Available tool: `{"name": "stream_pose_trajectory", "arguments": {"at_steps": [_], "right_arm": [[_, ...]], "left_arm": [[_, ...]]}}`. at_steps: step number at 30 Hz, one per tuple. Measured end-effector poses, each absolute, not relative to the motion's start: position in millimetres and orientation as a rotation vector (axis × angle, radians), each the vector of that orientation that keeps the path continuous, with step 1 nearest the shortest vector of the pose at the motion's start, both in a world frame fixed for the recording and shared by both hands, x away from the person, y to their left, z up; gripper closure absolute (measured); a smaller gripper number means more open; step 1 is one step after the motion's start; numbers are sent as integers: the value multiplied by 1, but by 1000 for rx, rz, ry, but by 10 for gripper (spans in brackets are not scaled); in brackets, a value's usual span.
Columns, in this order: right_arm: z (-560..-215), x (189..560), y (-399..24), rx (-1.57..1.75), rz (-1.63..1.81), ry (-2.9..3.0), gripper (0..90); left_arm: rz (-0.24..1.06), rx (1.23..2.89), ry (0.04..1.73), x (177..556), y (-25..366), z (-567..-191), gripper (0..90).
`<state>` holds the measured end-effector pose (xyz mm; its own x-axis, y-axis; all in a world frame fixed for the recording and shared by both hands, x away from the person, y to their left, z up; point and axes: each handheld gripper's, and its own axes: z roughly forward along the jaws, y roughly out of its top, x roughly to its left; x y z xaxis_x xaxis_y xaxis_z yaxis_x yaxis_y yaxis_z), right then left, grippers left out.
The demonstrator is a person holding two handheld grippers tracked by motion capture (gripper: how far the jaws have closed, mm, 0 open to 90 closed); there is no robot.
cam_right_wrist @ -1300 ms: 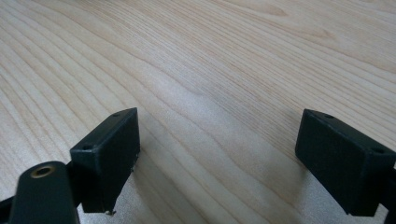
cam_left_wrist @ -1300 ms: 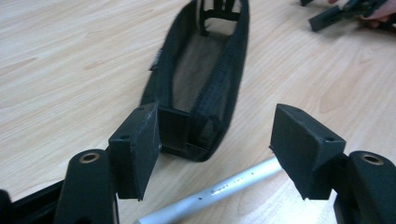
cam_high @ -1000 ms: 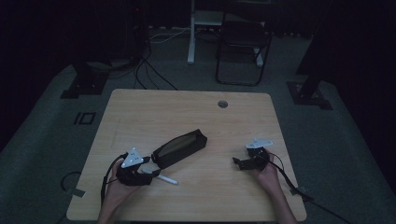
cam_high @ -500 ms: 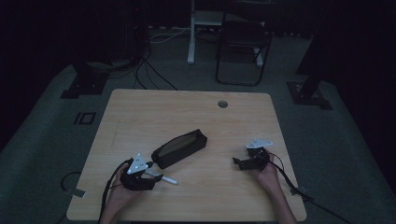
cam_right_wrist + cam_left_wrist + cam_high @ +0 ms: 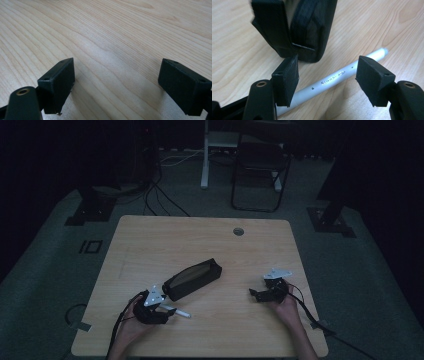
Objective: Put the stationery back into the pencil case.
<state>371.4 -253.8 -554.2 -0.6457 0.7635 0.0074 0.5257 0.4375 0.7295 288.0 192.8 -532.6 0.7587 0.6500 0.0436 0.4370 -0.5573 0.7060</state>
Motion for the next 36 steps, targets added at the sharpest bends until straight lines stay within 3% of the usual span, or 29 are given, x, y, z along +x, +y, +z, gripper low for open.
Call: {"name": "stream_pose_trajectory", "arguments": {"at_steps": [7, 22, 36], "right_arm": [[-554, 371, -254, 1105, 1032, 2371, 139], [-554, 371, -254, 1105, 1032, 2371, 139], [-554, 371, -254, 1104, 1032, 2370, 139]], "left_arm": [[373, 2307, 808, 292, 190, -540, 354], [309, 2324, 786, 286, 197, -537, 575], [282, 2356, 756, 278, 188, -534, 672]]}}
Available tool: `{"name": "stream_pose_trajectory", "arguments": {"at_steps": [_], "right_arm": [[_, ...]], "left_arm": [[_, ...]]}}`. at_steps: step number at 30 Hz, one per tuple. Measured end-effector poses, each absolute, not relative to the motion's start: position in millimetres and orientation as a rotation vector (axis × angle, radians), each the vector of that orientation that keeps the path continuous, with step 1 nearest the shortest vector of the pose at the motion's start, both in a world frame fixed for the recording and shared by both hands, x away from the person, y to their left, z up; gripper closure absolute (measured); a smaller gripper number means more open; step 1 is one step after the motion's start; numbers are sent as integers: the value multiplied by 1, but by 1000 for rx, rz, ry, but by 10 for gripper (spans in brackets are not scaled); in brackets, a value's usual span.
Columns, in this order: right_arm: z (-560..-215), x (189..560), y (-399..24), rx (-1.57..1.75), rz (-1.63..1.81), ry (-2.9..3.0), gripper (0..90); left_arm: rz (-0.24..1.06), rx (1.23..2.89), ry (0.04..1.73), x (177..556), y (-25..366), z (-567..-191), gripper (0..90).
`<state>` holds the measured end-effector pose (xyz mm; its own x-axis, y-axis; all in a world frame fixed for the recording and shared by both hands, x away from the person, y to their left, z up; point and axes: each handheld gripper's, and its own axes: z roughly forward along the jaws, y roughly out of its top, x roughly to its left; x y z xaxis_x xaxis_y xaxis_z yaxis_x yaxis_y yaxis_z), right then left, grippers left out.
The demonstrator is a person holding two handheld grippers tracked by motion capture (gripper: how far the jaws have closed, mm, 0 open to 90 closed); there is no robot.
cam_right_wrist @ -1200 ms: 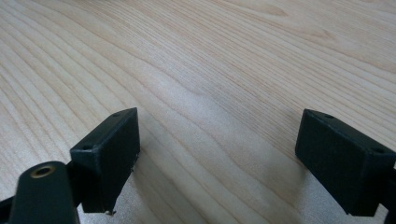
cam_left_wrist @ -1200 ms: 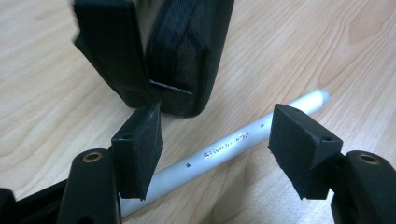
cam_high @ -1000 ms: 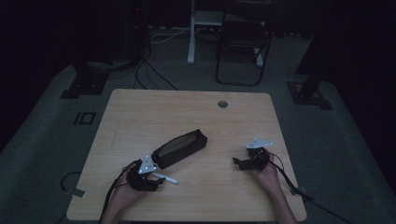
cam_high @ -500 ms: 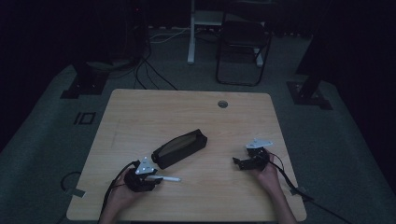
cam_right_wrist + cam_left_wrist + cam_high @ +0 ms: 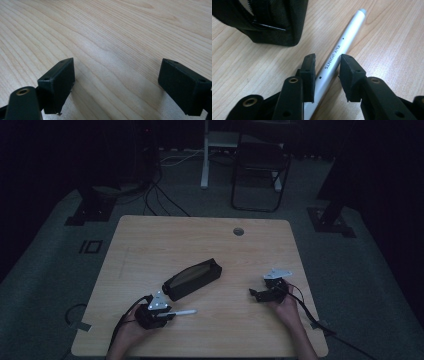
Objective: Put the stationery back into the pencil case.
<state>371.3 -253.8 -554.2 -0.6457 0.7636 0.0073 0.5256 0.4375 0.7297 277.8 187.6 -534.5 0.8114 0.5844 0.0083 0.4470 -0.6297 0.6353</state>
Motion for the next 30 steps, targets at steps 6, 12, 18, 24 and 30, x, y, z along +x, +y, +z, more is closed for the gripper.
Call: {"name": "stream_pose_trajectory", "arguments": {"at_steps": [6, 12, 18, 24, 30], "right_arm": [[-554, 371, -254, 1104, 1032, 2370, 139], [-554, 371, -254, 1105, 1032, 2370, 139], [-554, 371, -254, 1105, 1032, 2370, 139], [-554, 371, -254, 1105, 1032, 2370, 139], [-554, 371, -254, 1105, 1032, 2370, 139]], "left_arm": [[273, 2371, 710, 276, 180, -534, 778], [262, 2364, 701, 276, 173, -535, 783], [227, 2341, 713, 277, 169, -536, 785], [219, 2333, 704, 277, 164, -537, 786], [208, 2334, 701, 278, 164, -537, 788]]}}
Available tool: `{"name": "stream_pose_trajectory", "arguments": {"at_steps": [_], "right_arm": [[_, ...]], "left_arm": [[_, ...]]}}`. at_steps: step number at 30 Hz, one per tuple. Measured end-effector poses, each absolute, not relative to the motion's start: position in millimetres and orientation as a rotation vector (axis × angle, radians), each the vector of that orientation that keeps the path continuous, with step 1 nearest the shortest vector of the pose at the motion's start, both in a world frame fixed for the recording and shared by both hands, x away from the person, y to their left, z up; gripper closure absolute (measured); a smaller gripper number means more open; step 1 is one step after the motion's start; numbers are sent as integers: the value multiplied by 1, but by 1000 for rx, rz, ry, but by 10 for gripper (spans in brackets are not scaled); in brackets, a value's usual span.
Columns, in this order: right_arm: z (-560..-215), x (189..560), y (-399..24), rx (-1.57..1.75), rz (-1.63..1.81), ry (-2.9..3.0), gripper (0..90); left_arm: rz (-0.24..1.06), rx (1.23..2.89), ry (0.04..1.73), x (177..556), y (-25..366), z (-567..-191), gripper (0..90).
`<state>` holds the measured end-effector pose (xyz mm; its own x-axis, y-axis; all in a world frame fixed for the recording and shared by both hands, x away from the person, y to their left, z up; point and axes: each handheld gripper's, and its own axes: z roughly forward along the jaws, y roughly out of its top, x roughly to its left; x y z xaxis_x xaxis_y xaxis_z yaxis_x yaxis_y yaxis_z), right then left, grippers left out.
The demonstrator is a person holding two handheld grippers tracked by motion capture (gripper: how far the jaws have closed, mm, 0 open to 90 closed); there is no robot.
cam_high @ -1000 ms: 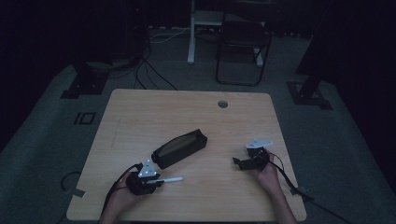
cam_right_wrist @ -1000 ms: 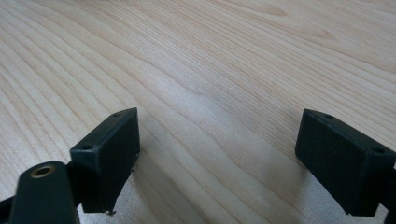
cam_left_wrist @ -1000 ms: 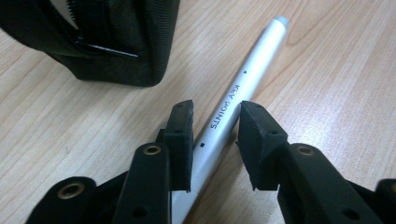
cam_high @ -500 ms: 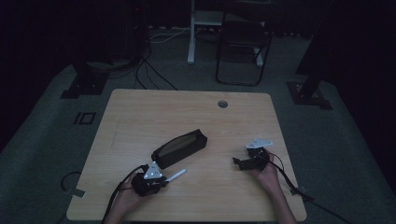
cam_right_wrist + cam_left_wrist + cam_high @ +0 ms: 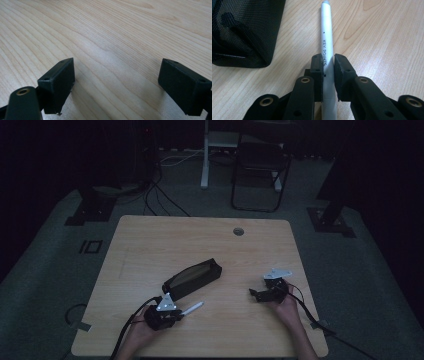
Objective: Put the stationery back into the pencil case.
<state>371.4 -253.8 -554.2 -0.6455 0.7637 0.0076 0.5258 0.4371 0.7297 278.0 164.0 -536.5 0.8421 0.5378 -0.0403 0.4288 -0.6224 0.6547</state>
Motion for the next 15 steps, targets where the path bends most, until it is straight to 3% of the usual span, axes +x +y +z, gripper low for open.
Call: {"name": "stream_pose_trajectory", "arguments": {"at_steps": [15], "right_arm": [[-554, 371, -254, 1105, 1032, 2371, 139]], "left_arm": [[232, 2338, 697, 277, 164, -532, 790]]}}
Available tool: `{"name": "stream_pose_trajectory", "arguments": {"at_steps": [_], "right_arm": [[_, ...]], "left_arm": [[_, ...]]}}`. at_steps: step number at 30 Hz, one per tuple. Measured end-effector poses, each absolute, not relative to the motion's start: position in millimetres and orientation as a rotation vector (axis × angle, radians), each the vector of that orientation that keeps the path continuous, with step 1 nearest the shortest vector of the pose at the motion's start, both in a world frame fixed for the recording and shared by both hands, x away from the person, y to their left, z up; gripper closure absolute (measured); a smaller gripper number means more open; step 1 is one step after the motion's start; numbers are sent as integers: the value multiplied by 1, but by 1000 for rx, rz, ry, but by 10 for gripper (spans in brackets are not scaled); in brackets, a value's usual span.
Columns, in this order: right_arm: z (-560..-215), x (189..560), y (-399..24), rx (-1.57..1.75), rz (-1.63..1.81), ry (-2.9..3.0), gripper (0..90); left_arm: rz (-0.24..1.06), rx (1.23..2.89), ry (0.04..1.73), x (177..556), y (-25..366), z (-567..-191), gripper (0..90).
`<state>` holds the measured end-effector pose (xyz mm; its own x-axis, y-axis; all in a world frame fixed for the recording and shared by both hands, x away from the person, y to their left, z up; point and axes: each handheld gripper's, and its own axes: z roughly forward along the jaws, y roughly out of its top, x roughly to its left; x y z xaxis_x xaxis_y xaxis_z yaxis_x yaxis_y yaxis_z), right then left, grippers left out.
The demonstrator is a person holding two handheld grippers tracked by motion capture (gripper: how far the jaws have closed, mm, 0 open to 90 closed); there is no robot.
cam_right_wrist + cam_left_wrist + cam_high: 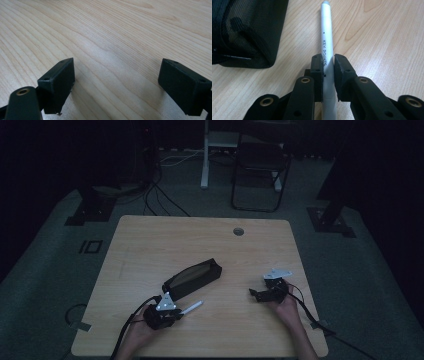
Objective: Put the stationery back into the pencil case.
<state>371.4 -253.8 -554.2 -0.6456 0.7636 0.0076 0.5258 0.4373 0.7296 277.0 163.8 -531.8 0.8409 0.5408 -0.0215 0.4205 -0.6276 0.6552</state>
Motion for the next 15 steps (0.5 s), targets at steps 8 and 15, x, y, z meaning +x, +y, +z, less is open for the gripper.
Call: {"name": "stream_pose_trajectory", "arguments": {"at_steps": [8, 15], "right_arm": [[-554, 371, -254, 1105, 1032, 2371, 139], [-554, 371, -254, 1105, 1032, 2371, 139]], "left_arm": [[246, 2333, 684, 274, 164, -525, 790], [254, 2334, 650, 272, 161, -516, 790]]}}
